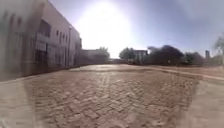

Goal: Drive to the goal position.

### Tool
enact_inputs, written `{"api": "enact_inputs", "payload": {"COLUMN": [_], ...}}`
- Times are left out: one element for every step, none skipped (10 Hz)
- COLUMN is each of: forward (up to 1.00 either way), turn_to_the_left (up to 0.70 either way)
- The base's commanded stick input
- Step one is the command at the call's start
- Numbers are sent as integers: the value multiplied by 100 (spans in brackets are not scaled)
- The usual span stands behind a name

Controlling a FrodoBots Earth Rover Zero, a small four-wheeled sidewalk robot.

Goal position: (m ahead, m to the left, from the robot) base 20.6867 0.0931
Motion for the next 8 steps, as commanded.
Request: {"api": "enact_inputs", "payload": {"forward": [100,100,100,100,100,100,100,100], "turn_to_the_left": [0,0,0,0,0,0,0,0]}}
